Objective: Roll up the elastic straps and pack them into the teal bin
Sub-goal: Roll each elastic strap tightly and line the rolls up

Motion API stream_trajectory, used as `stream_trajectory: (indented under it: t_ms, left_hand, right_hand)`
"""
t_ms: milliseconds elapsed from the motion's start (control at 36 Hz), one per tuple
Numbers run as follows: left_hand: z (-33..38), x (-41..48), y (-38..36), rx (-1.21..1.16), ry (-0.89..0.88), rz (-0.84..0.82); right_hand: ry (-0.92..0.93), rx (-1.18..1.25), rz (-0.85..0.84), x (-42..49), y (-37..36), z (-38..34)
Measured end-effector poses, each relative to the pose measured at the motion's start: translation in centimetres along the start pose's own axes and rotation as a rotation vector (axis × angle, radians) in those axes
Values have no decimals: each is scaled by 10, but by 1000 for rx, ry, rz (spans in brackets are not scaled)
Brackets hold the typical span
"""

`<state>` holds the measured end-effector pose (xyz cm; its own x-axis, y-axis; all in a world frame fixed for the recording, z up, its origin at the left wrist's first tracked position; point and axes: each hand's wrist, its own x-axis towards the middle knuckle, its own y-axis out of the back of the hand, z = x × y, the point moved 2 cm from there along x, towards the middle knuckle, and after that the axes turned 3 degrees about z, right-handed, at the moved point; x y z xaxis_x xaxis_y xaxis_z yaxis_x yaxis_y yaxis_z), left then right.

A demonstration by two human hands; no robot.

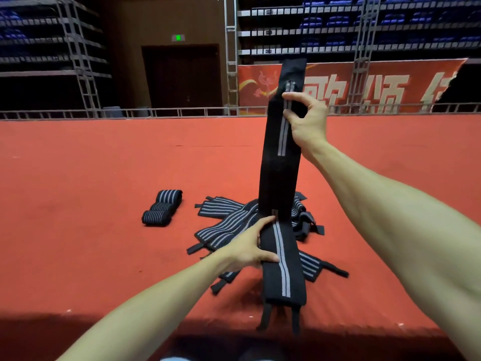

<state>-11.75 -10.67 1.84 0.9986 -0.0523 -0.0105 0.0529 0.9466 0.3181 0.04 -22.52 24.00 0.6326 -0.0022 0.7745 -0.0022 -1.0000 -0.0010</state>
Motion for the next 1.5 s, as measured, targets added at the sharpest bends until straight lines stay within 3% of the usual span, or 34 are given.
stream_trajectory:
  t_ms: [111,278,500,694,833,972,1139,1278,1500]
  left_hand:
    - [-20,1,-15,88,-2,8]
    - [-40,12,-13,400,-17,45]
    - [-46,25,-18,815,50,-32]
    - [-47,26,-16,947,87,-107]
    - [-33,34,-5,912,-22,-53]
    - [-2,56,26,700,-180,204]
    - [19,96,59,382,-221,449]
    - [29,136,77,99,-267,489]
    - [16,180,92,14,-367,498]
  right_hand:
    - [-39,-15,-39,-18,-1,24]
    - [-77,-43,-69,-32,2,50]
    - [-116,-41,-83,-42,1,78]
    - [-165,-38,-104,-55,-4,97]
    - [-194,-44,-153,-62,-5,115]
    - [-230,-57,-141,-60,-5,136]
    - [-248,-34,-168,-67,-10,155]
    - [-272,-6,-247,-76,-19,178]
    - [-321,40,-339,-88,-38,207]
